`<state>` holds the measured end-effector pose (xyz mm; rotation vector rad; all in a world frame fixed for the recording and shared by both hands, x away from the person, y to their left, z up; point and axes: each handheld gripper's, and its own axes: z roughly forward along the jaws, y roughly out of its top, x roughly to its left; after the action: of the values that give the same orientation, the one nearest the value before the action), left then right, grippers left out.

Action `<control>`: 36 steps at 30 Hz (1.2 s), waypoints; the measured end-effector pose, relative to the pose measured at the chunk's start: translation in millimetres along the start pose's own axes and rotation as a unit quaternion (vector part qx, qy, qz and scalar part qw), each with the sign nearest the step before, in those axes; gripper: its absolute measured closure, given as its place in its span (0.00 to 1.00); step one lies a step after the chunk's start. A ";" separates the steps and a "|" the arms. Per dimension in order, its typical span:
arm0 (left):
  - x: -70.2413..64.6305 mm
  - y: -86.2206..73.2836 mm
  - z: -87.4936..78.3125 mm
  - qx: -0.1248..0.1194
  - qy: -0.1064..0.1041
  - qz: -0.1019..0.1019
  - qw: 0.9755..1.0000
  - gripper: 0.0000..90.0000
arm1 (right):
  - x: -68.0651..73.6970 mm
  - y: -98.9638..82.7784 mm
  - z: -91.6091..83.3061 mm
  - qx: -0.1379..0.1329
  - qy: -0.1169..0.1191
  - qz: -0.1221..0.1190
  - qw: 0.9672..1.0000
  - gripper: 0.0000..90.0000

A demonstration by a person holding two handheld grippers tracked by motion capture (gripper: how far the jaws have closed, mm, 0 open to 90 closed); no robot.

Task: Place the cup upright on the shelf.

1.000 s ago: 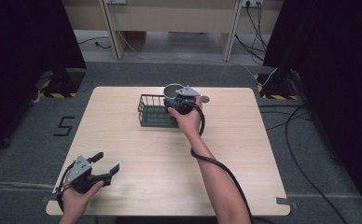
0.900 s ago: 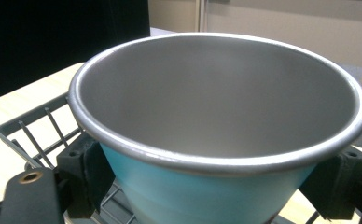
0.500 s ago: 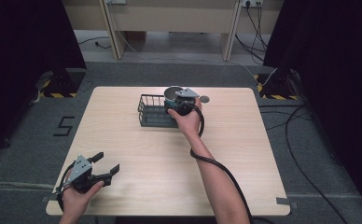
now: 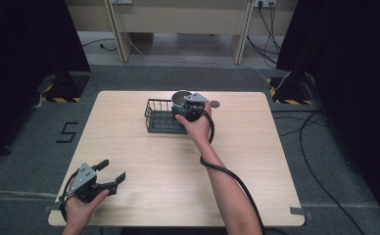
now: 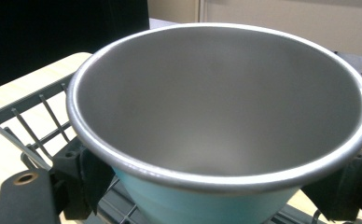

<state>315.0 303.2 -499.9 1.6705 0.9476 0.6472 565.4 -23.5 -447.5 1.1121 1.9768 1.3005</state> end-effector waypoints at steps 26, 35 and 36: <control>0.5 0.4 0.5 -0.001 0.005 0.000 1.000 0.18 | 4.3 -4.7 -27.9 0.009 0.007 -0.004 1.000 0.17; 0.1 0.3 0.2 0.000 0.005 0.001 1.000 0.18 | 6.1 -1.7 -41.9 0.005 0.012 -0.013 1.000 0.16; -0.1 0.4 0.1 0.001 0.005 0.002 1.000 0.18 | 6.0 -2.0 -43.1 0.005 0.012 -0.011 1.000 0.16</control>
<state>315.2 303.0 -499.5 1.6718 0.9526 0.6588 528.1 -39.8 -431.9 1.0795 2.0094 1.3005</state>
